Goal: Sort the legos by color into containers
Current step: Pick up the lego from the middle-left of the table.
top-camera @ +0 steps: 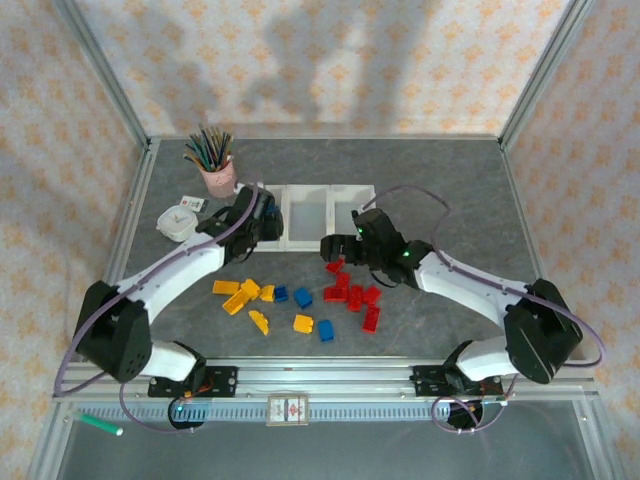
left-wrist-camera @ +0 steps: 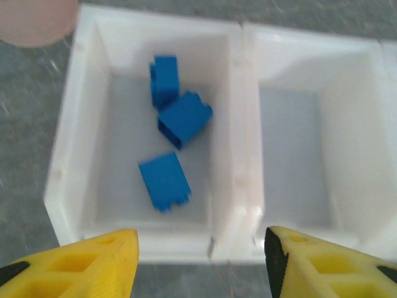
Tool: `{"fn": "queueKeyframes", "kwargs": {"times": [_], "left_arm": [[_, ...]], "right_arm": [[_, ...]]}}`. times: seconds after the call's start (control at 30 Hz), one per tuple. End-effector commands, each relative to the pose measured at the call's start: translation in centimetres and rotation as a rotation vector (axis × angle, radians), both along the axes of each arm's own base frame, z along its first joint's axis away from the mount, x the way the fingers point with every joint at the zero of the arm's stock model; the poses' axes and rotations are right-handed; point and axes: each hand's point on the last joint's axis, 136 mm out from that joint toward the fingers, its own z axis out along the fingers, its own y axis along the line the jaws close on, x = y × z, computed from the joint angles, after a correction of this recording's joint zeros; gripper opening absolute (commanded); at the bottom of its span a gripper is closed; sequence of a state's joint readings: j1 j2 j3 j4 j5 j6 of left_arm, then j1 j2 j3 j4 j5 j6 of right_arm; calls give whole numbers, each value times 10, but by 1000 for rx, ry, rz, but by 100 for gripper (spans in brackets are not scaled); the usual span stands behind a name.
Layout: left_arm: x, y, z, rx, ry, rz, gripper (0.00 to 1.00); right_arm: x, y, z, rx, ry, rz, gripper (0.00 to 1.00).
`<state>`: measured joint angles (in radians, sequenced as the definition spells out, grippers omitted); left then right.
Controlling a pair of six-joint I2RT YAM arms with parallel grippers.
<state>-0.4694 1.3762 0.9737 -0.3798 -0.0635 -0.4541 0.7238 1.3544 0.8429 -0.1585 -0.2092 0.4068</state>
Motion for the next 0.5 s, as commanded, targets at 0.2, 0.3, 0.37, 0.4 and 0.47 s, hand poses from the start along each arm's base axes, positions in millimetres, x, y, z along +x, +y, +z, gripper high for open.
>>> {"fn": "queueKeyframes", "kwargs": {"times": [0.2,0.3,0.37,0.4,0.47], "left_arm": [[-84,-42,-25,-138,125,13,60],[-102,-52,-38,-198,159,37,60],[-113,-60,-46,-231,176,43,61],[-118,-67,-49,-252,183,39,61],[-124,-77,-52,-275,188,35,62]], "right_arm": [[-46,-22,-34,-37,87,62,100],[-52,-31,-43,-51,98,45,100],[-54,-34,-46,-53,104,34,100],[-55,-36,-48,-57,108,29,100],[-57,-40,-51,-61,109,19,100]]}}
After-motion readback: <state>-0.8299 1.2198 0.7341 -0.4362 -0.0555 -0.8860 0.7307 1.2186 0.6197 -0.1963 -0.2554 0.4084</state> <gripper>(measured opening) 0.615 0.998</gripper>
